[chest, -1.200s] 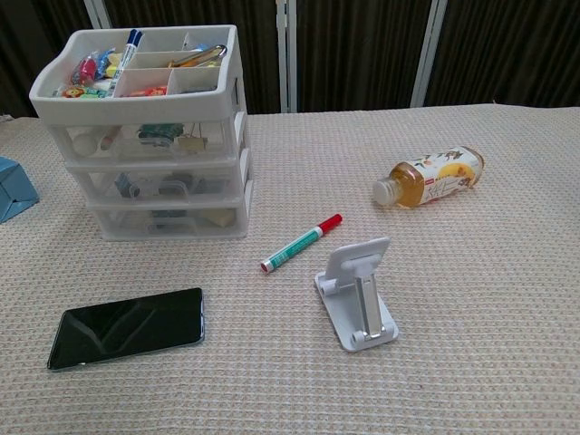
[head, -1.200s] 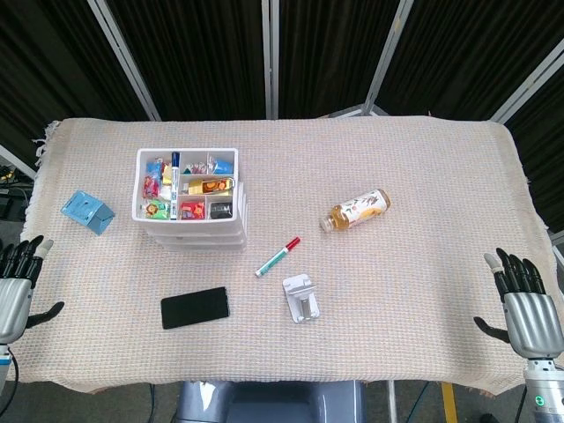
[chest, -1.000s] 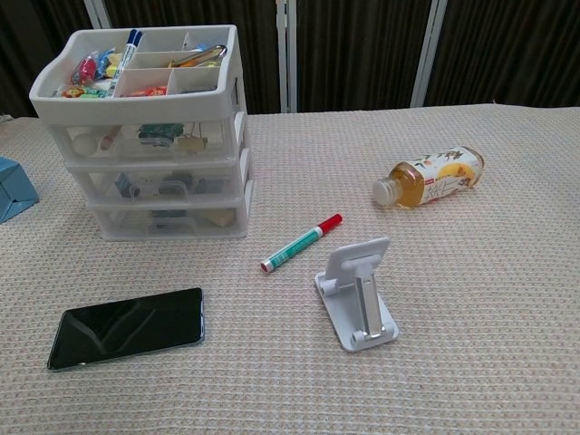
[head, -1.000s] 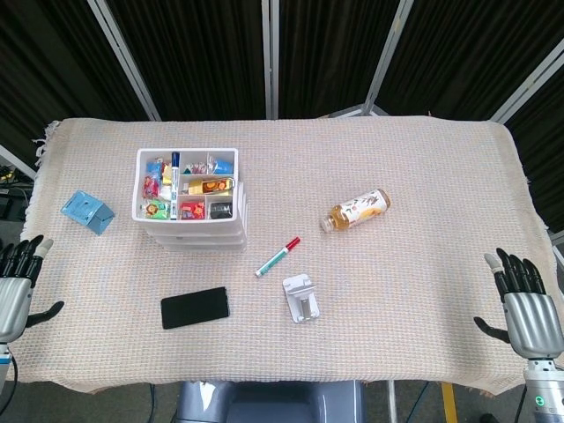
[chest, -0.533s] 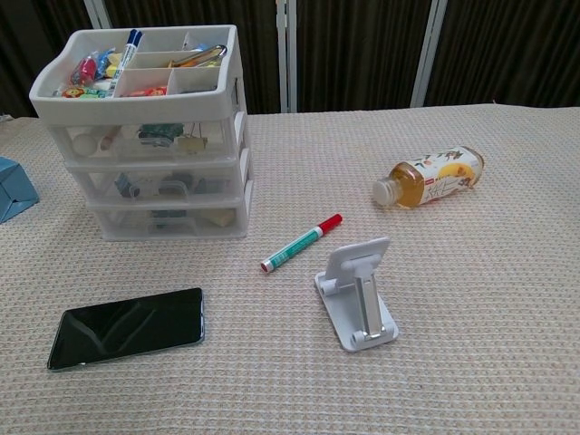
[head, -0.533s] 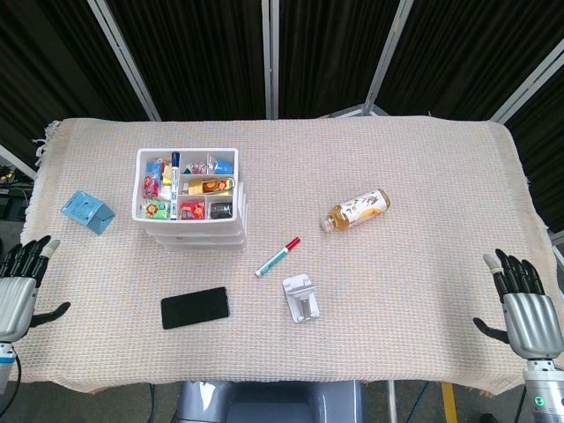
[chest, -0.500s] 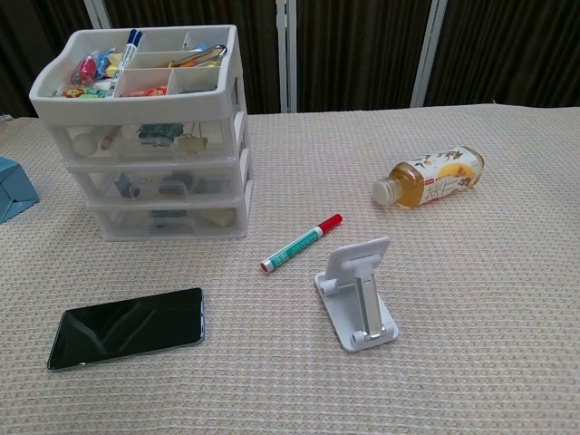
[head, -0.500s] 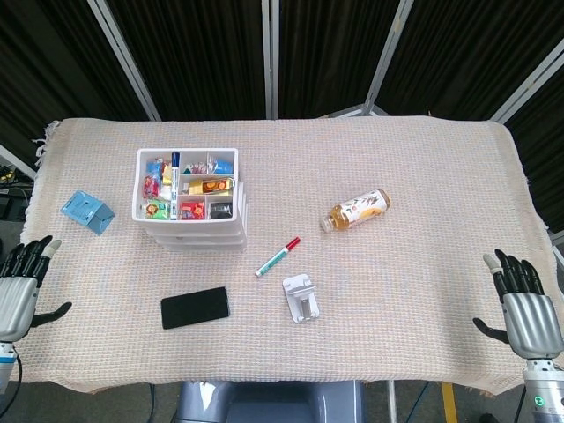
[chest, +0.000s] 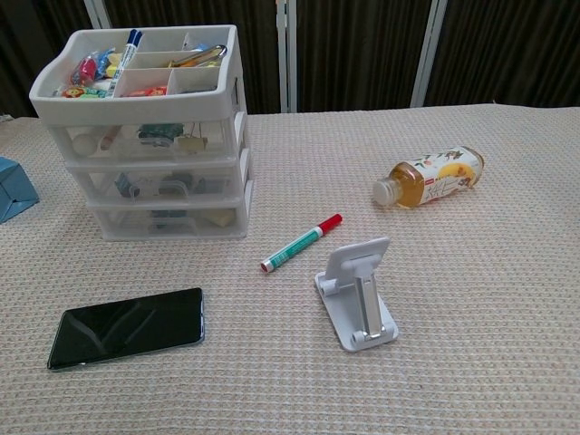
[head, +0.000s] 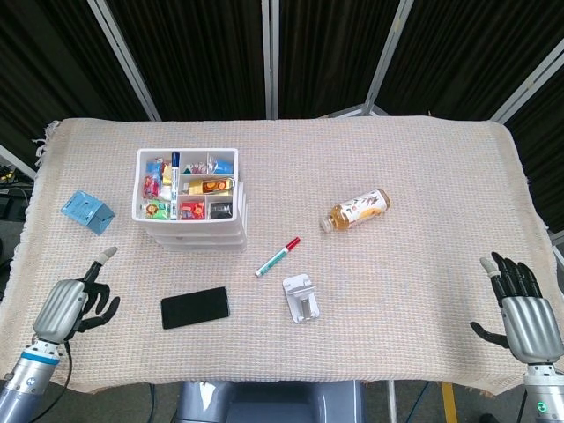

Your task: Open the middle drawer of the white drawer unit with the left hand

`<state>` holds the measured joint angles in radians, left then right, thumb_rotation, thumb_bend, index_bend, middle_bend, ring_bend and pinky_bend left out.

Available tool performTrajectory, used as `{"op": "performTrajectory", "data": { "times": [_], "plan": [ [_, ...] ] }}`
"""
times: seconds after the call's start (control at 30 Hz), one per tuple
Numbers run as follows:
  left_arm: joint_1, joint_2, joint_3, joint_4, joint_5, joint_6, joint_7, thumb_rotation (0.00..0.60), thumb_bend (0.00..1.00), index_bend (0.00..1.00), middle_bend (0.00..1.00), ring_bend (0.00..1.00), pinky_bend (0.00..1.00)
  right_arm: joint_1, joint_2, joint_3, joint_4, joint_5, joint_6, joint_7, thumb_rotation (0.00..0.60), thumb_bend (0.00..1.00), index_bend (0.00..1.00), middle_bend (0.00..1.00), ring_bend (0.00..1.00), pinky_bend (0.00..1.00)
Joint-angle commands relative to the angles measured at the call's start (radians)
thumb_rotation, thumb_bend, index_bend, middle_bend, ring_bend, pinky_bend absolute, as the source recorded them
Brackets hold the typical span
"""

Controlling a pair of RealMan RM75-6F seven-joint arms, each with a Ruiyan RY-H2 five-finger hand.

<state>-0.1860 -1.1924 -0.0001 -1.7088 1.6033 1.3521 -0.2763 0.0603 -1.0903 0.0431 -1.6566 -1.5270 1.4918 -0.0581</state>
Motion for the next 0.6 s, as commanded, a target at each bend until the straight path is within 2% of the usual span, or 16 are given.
{"op": "performTrajectory", "data": {
  "times": [0.03, 0.33, 0.6],
  "plan": [
    [-0.045, -0.005, 0.008, -0.071, -0.038, -0.088, -0.075, 0.600, 0.62, 0.00, 0.85, 0.87, 0.65, -0.001, 0.004, -0.001, -0.003, -0.002, 0.002, 0.005, 0.600, 0.00, 0.00, 0.00, 0.00, 0.00],
    [-0.123, -0.044, -0.031, -0.104, -0.155, -0.240, -0.173, 0.600, 0.66, 0.00, 0.85, 0.88, 0.66, -0.003, 0.013, -0.006, -0.007, -0.008, -0.002, 0.023, 0.600, 0.00, 0.00, 0.00, 0.00, 0.00],
    [-0.182, -0.099, -0.077, -0.062, -0.240, -0.316, -0.155, 0.600, 0.66, 0.00, 0.85, 0.88, 0.66, -0.005, 0.025, -0.004, -0.012, -0.006, 0.001, 0.046, 0.600, 0.00, 0.00, 0.00, 0.00, 0.00]
  ]
}}
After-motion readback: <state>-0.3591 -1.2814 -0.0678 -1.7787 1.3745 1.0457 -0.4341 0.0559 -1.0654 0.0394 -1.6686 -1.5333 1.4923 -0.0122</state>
